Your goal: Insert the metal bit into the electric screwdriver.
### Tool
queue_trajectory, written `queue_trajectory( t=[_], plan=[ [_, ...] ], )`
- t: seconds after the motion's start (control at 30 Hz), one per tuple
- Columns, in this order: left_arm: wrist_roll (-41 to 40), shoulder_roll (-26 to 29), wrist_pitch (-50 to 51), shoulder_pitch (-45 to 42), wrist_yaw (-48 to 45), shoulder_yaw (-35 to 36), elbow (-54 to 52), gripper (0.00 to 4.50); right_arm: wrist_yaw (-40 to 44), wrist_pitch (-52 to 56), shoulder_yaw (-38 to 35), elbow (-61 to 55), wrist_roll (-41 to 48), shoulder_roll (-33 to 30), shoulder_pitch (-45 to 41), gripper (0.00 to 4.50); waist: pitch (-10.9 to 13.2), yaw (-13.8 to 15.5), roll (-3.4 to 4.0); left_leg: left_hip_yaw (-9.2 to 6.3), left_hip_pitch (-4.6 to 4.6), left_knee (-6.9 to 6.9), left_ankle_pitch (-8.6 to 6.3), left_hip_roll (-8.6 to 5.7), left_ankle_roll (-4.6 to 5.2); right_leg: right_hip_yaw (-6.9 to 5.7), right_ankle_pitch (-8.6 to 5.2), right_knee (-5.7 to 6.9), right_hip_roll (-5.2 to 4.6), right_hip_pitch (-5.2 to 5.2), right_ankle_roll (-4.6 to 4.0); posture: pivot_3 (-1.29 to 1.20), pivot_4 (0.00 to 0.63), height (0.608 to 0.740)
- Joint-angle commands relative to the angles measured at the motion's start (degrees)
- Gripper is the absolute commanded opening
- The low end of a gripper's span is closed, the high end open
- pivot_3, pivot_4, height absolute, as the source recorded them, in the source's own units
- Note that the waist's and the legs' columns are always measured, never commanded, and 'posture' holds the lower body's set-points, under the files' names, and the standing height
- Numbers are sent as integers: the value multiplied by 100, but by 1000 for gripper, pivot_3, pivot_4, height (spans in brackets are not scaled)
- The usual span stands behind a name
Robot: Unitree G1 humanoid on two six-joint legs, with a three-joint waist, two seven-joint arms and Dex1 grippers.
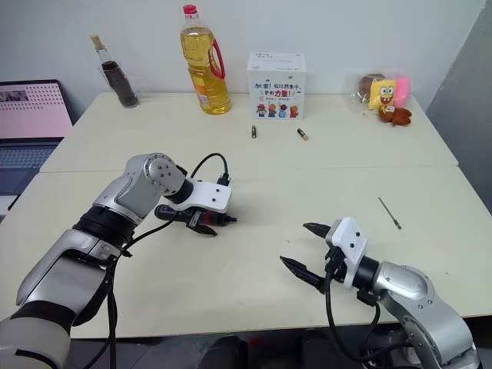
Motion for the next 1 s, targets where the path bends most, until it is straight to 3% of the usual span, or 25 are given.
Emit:
queue_trajectory(
  t=[0.03,0.53,0.73,0.83,0.9,1.0],
  plan=[
    [167,27,-47,13,0,-63,88,4460,-39,-128,-42,-118,11,42,22,4500,0,-1,0,0,1,0,0,0,0,2,0,1,0,0,0,0,150,740],
    [134,70,37,73,-107,16,22,1711,-32,-82,-60,-58,50,31,-77,4500,0,-10,0,-1,2,1,0,1,0,1,0,6,2,0,0,0,150,740],
    [15,61,168,107,-167,104,-100,1663,-34,-43,-36,-53,74,37,-126,4500,0,-12,0,-1,2,1,0,1,0,1,0,6,2,-1,0,0,150,740],
    [-668,-275,903,-116,-40,733,-115,1663,-15,-7,-45,-75,107,16,-178,4500,0,-12,0,-2,0,1,0,1,0,1,0,6,2,-2,0,0,150,740],
    [-1676,-441,1702,-319,-240,1539,-436,1662,17,72,-129,-92,229,-11,-327,4500,1,7,-2,-3,-8,5,0,1,0,-4,0,6,0,-4,0,0,150,740],
    [-2503,-529,2708,-404,-99,2358,-869,1662,-1,241,-253,-95,452,8,-597,4500,3,5,-1,-12,-56,49,0,7,0,-31,0,9,-1,-17,0,0,150,740]
  ],
)
